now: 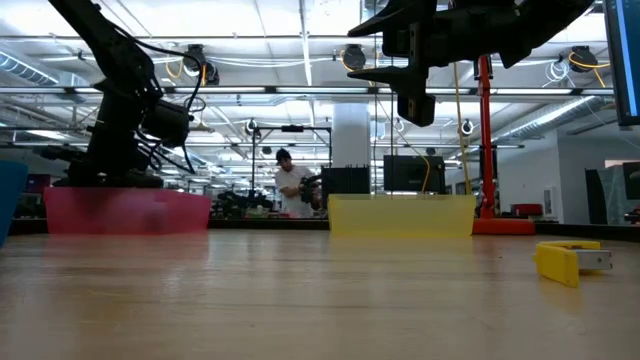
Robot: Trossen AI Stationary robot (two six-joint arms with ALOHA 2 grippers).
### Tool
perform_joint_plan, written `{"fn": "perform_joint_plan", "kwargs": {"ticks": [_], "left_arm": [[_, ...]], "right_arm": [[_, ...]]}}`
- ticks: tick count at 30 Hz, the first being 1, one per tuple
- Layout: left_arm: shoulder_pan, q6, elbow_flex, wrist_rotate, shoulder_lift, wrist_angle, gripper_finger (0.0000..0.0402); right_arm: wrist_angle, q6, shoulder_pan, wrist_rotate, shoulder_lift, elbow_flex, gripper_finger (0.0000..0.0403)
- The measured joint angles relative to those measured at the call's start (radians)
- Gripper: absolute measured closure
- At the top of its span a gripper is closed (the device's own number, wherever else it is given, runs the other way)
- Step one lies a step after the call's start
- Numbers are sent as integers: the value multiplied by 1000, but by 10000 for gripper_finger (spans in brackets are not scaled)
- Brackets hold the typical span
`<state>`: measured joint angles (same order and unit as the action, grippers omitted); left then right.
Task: Pick and place Stapler, Stapler remover, tape
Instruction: Put the green stapler into the red bin, then put the yellow stapler into the red bin
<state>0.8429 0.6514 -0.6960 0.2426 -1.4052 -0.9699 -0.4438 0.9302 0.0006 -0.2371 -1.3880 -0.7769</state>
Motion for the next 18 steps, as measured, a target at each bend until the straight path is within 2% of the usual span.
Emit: {"fn": "perform_joint_plan", "kwargs": {"ticks": [3,12,18], "left_arm": [[0,-3,0,-2,0,0,301],[0,-2,0,-13,1,-2,201],[0,9,-21,-52,1,-36,171]], "right_arm": [[0,0,0,0,0,0,227],[0,0,1,0,0,0,231],[0,0,1,0,0,0,232]]}}
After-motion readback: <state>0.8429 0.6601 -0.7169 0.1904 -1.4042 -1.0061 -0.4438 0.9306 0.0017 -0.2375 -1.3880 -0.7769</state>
